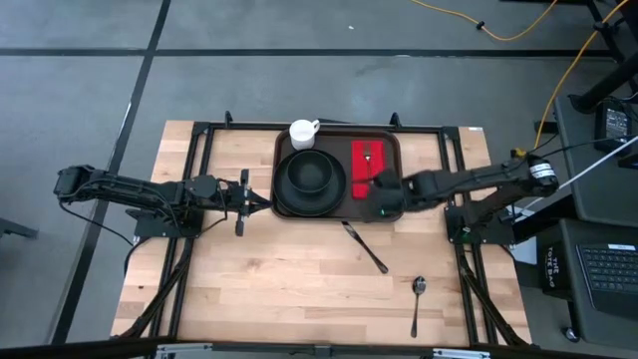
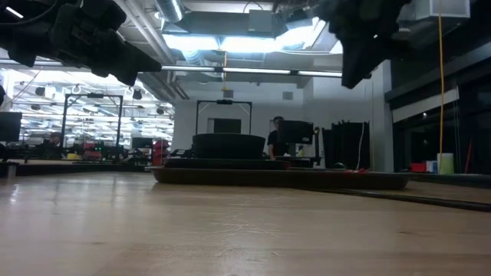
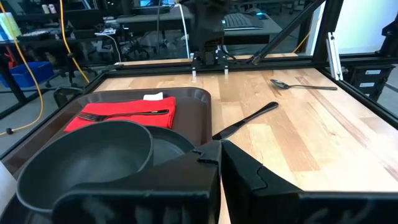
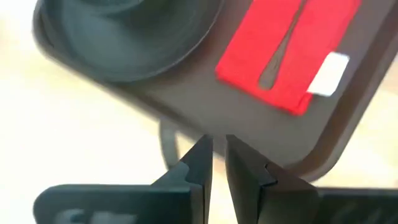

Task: Set up tray
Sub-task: Put the black spoon on the red napkin to the left of the black fork

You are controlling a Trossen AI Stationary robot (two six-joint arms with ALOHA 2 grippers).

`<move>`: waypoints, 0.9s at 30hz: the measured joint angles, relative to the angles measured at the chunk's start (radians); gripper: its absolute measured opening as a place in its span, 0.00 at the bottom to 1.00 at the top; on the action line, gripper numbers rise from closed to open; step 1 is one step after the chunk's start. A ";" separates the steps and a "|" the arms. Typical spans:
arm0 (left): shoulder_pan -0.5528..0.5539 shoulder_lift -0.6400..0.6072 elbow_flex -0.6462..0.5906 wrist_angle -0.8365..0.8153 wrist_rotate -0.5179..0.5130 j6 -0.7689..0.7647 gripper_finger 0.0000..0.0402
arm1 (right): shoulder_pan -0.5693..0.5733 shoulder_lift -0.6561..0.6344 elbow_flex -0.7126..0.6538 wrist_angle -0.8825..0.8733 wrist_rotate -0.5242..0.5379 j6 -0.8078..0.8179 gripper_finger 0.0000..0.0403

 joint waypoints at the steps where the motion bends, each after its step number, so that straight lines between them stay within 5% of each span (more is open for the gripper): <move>1: 0.000 0.000 0.000 0.000 0.000 0.000 0.01 | 0.027 0.000 0.000 0.000 0.000 0.026 0.12; 12: 0.000 0.000 0.000 0.000 0.000 0.000 0.02 | 0.339 0.038 0.000 0.002 -0.002 0.409 0.12; 20: 0.000 0.000 0.000 0.000 0.000 0.000 0.02 | 0.527 0.150 0.006 0.002 -0.218 0.708 0.12; 27: 0.000 0.000 0.000 0.000 0.000 0.000 0.02 | 0.684 0.218 0.066 0.006 -0.233 0.915 0.12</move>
